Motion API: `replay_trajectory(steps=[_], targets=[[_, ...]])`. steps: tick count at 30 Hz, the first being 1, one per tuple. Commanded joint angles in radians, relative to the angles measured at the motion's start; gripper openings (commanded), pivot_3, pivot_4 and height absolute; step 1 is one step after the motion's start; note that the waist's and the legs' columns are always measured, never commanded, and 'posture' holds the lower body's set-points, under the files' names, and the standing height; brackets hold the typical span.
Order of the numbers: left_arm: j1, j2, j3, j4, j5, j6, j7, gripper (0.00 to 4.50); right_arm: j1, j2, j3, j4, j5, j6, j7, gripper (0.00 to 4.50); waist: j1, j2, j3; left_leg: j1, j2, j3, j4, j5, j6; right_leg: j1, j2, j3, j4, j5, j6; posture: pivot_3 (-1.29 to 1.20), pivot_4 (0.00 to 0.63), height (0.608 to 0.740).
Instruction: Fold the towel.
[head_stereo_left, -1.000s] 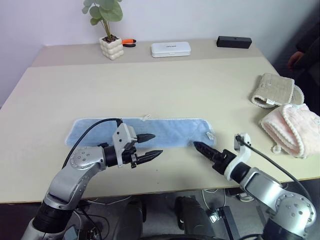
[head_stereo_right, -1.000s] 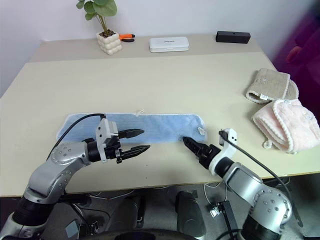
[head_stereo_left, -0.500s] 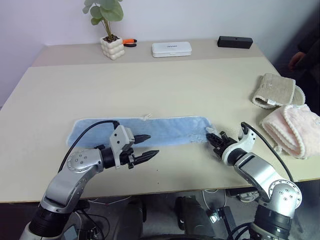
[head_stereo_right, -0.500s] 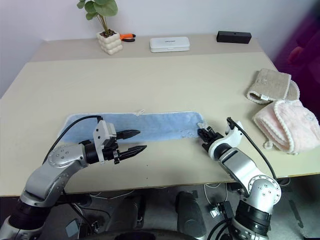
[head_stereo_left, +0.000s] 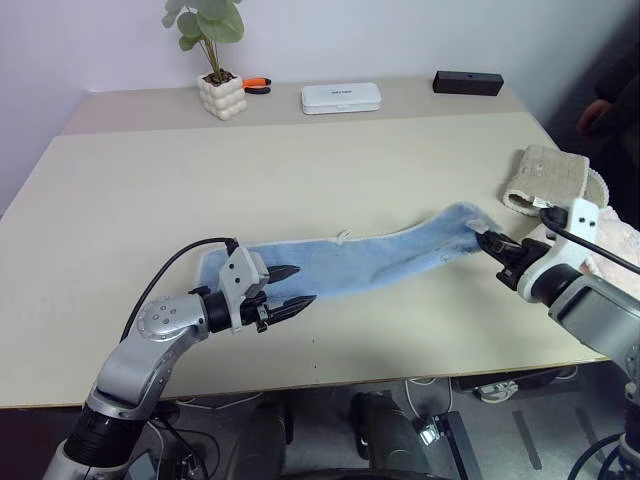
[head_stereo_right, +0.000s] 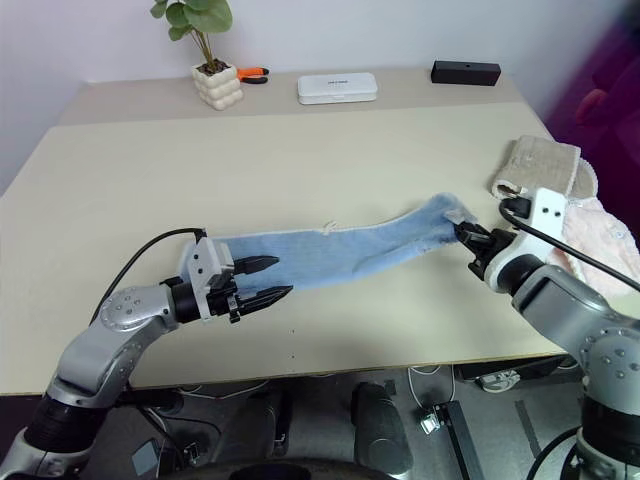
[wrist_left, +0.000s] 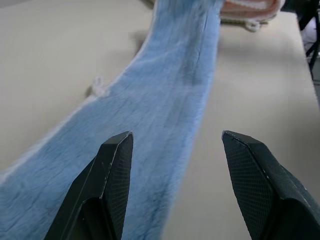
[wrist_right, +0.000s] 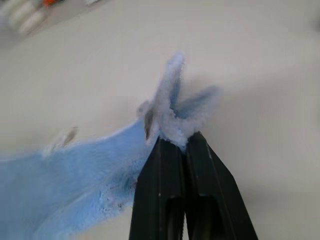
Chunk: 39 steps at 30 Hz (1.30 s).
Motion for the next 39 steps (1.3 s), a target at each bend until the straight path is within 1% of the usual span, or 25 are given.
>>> replay_trajectory(steps=[1,2,3,4,5,9,14,17,18,19,21,22,23,24,25,26,27,28,32,35,38,39], targets=[[-0.003,-0.012,0.004,-0.027,-0.001,-0.022,0.004,2.89,-0.071,-0.081,0.168,-0.142,-0.134,-0.016,0.21,0.04,0.0,0.0,0.0,0.0,0.0,0.0,0.0,0.0,0.0,0.0,0.0,0.0,0.0,0.0,0.0,0.0,0.15,0.738],[-0.002,-0.014,0.003,-0.029,0.001,-0.022,0.006,2.89,-0.092,-0.108,0.242,-0.167,-0.2,-0.028,0.263,0.04,0.002,-0.001,0.0,0.0,0.0,0.0,0.0,0.0,0.0,0.0,0.0,0.0,0.0,0.0,0.0,0.0,0.15,0.738],[0.001,-0.018,0.002,-0.032,0.002,-0.021,0.009,2.89,-0.12,-0.141,0.348,-0.194,-0.301,-0.049,0.325,0.04,0.003,-0.001,0.0,0.0,0.0,-0.001,0.0,0.0,0.0,0.0,0.0,-0.001,0.0,0.0,0.0,0.0,0.15,0.738],[0.001,-0.021,0.0,-0.035,0.004,-0.02,0.012,2.89,-0.136,-0.166,0.421,-0.209,-0.38,-0.07,0.374,0.04,0.004,-0.001,0.0,-0.001,0.0,-0.001,0.0,0.0,0.0,0.0,0.0,-0.001,-0.001,0.0,0.0,0.0,0.15,0.738],[0.002,-0.025,-0.002,-0.037,0.005,-0.019,0.014,2.89,-0.159,-0.149,0.486,-0.197,-0.436,-0.083,0.397,0.04,0.006,-0.002,0.0,-0.001,0.0,-0.001,0.001,0.0,0.0,0.0,0.0,-0.001,-0.001,0.0,0.0,0.0,0.15,0.738],[0.003,-0.028,-0.003,-0.04,0.012,-0.021,0.02,2.89,-0.221,-0.012,0.606,-0.092,-0.552,-0.082,0.392,0.04,0.005,-0.003,0.0,-0.002,-0.001,-0.001,0.001,0.0,0.0,0.001,-0.001,-0.001,-0.003,0.0,0.0,0.0,0.15,0.738],[0.014,-0.023,0.006,-0.047,0.015,-0.021,0.029,2.89,-0.222,0.054,0.658,-0.049,-0.669,-0.079,0.422,0.04,0.006,-0.003,0.0,-0.002,-0.001,-0.001,0.001,0.0,0.0,0.0,-0.001,-0.001,-0.004,0.0,0.0,0.0,0.15,0.738],[0.024,-0.02,0.01,-0.056,0.015,-0.019,0.034,2.89,-0.198,0.059,0.648,-0.065,-0.686,-0.079,0.474,0.87,0.005,-0.003,0.0,-0.002,-0.001,-0.001,0.001,0.0,0.0,0.0,-0.001,-0.001,-0.004,0.0,0.0,0.0,0.15,0.738],[0.027,-0.02,0.013,-0.057,0.014,-0.018,0.037,2.89,-0.187,0.052,0.631,-0.081,-0.685,-0.095,0.501,1.42,0.006,-0.003,0.0,-0.002,-0.001,-0.001,0.001,0.0,0.0,0.0,-0.001,-0.001,-0.004,0.0,0.0,0.0,0.15,0.738],[0.031,-0.02,0.015,-0.06,0.014,-0.017,0.04,2.89,-0.178,0.049,0.618,-0.094,-0.686,-0.106,0.521,1.81,0.007,-0.003,0.0,-0.002,-0.001,-0.001,0.001,0.0,0.0,0.0,-0.001,-0.002,-0.004,0.0,0.0,0.0,0.15,0.738],[0.038,-0.018,0.025,-0.062,0.009,-0.015,0.045,2.89,-0.148,0.03,0.566,-0.132,-0.67,-0.149,0.588,2.95,0.006,-0.003,0.0,-0.002,-0.001,-0.001,0.001,0.0,0.0,0.0,-0.001,-0.001,-0.004,0.0,0.0,0.0,0.15,0.738],[0.04,-0.016,0.029,-0.063,0.008,-0.014,0.047,2.89,-0.137,0.024,0.548,-0.144,-0.666,-0.162,0.612,3.4,0.006,-0.003,0.0,-0.002,-0.001,-0.001,0.001,0.0,0.0,0.0,-0.001,-0.001,-0.004,0.0,0.0,0.0,0.15,0.738],[0.041,-0.016,0.031,-0.063,0.007,-0.014,0.049,2.89,-0.128,0.023,0.535,-0.151,-0.667,-0.17,0.63,3.94,0.006,-0.003,0.0,-0.002,-0.001,-0.001,0.001,0.0,0.0,0.0,-0.001,-0.001,-0.004,0.0,0.0,0.0,0.15,0.738],[0.046,-0.014,0.048,-0.061,-0.002,-0.008,0.056,2.89,-0.112,0.014,0.489,-0.153,-0.65,-0.185,0.659,4.32,0.005,-0.003,0.0,-0.002,-0.001,-0.001,0.001,0.0,0.0,0.0,-0.001,-0.001,-0.004,0.0,0.0,0.0,0.15,0.738],[0.051,-0.013,0.065,-0.059,-0.008,-0.003,0.064,2.89,-0.102,0.017,0.442,-0.136,-0.631,-0.199,0.682,4.32,0.006,-0.003,0.0,-0.002,-0.001,-0.001,0.001,0.0,0.0,0.001,-0.001,-0.001,-0.004,0.0,0.0,0.0,0.15,0.738],[0.058,-0.013,0.079,-0.059,-0.013,0.004,0.072,2.89,-0.108,0.034,0.409,-0.1,-0.627,-0.204,0.679,4.25,0.005,-0.003,0.0,-0.002,-0.001,-0.001,0.001,0.0,0.0,0.001,-0.001,-0.002,-0.004,0.0,0.0,0.0,0.15,0.738],[0.061,-0.013,0.088,-0.058,-0.017,0.008,0.077,2.89,-0.115,0.049,0.389,-0.073,-0.629,-0.206,0.675,3.98,0.004,-0.003,0.0,-0.002,-0.001,-0.001,0.001,0.0,0.0,0.001,-0.001,-0.002,-0.004,0.0,0.0,0.0,0.15,0.738],[0.065,-0.013,0.089,-0.06,-0.016,0.008,0.079,2.89,-0.137,0.077,0.39,-0.026,-0.65,-0.206,0.653,3.61,0.003,-0.003,0.0,-0.002,-0.001,-0.001,0.001,0.0,0.0,0.001,-0.001,-0.001,-0.004,0.0,0.0,0.0,0.15,0.738],[0.079,-0.035,0.098,-0.075,-0.03,0.031,0.11,2.89,-0.202,0.165,0.477,0.147,-0.789,-0.294,0.648,1.56,0.003,-0.004,0.0,-0.001,-0.001,-0.001,0.001,0.0,0.0,0.001,-0.001,-0.001,-0.003,0.0,0.0,0.0,0.15,0.738],[0.095,-0.044,0.099,-0.088,-0.028,0.039,0.129,2.89,-0.215,0.232,0.523,0.247,-0.857,-0.36,0.661,0.03,0.003,-0.004,0.0,-0.001,-0.001,-0.001,0.0,0.0,0.0,0.001,-0.001,-0.001,-0.002,0.001,0.002,0.0,0.15,0.738],[0.143,-0.053,0.126,-0.11,-0.033,0.05,0.171,2.89,-0.195,0.297,0.595,0.339,-0.916,-0.43,0.7,0.03,0.002,-0.004,0.0,-0.001,-0.001,-0.001,0.0,0.0,0.0,0.001,-0.001,-0.001,-0.002,0.002,0.003,0.0,0.15,0.738],[0.158,-0.058,0.14,-0.118,-0.039,0.056,0.184,2.89,-0.191,0.301,0.617,0.364,-0.952,-0.454,0.702,0.03,0.002,-0.003,0.0,-0.001,-0.001,-0.001,0.0,0.0,0.0,0.001,-0.001,-0.001,-0.002,0.002,0.003,0.0,0.15,0.738]])
